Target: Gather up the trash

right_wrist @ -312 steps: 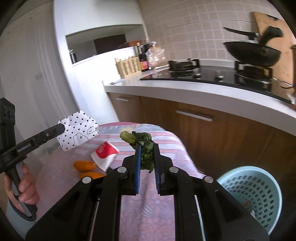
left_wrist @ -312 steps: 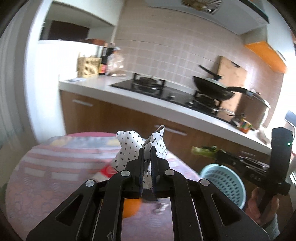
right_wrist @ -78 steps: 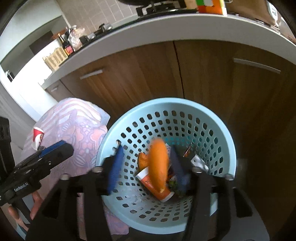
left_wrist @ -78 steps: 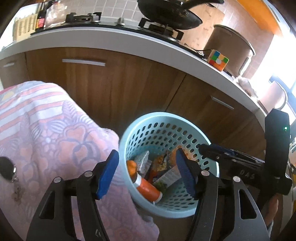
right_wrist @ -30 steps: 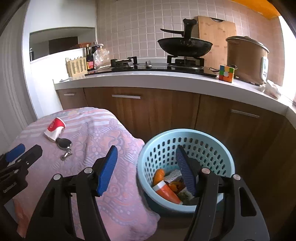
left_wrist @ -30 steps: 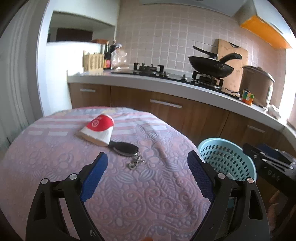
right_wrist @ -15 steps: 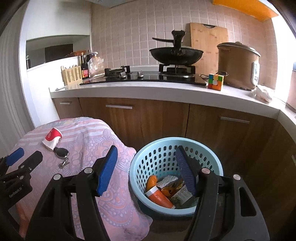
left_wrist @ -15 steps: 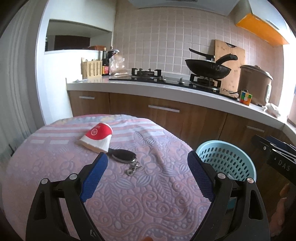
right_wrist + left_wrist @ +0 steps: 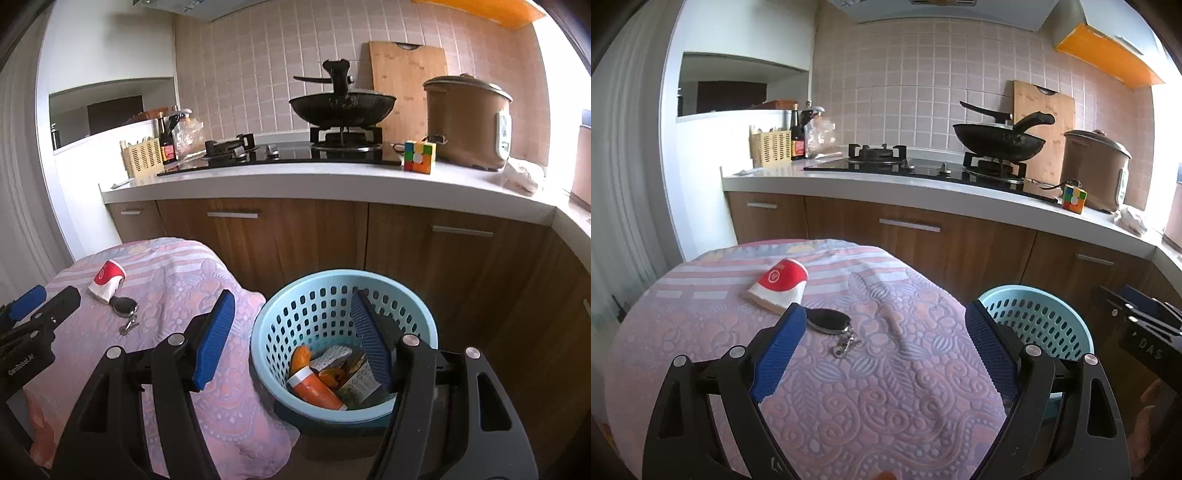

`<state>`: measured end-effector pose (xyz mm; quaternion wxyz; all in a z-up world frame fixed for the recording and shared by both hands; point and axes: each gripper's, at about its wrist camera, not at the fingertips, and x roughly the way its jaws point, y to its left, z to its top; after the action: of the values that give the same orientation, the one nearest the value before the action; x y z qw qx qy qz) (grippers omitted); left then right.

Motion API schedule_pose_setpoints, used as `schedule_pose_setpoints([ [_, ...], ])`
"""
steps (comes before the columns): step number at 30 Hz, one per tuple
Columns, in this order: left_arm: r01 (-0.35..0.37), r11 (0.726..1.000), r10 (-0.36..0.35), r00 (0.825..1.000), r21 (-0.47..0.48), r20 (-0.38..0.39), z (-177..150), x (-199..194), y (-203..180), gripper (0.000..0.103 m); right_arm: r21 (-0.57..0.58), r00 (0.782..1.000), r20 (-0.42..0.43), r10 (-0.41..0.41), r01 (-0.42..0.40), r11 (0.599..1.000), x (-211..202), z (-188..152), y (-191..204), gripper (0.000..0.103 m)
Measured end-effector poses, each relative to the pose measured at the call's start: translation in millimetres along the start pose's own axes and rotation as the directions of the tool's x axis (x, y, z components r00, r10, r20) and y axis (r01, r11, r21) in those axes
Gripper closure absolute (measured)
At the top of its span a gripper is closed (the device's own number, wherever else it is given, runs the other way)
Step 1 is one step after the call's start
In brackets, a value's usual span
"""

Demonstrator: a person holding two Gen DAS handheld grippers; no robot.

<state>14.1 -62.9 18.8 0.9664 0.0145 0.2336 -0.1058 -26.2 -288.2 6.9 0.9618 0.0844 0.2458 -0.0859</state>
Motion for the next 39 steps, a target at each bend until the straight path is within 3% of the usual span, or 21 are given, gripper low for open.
schedule_pose_setpoints([
  [39, -0.026, 0.997, 0.024, 0.999, -0.074, -0.03, -15, -4, 26, 0.016, -0.05, 0.998, -0.052, 0.028, -0.03, 0.998, 14, -8, 17, 0.041],
])
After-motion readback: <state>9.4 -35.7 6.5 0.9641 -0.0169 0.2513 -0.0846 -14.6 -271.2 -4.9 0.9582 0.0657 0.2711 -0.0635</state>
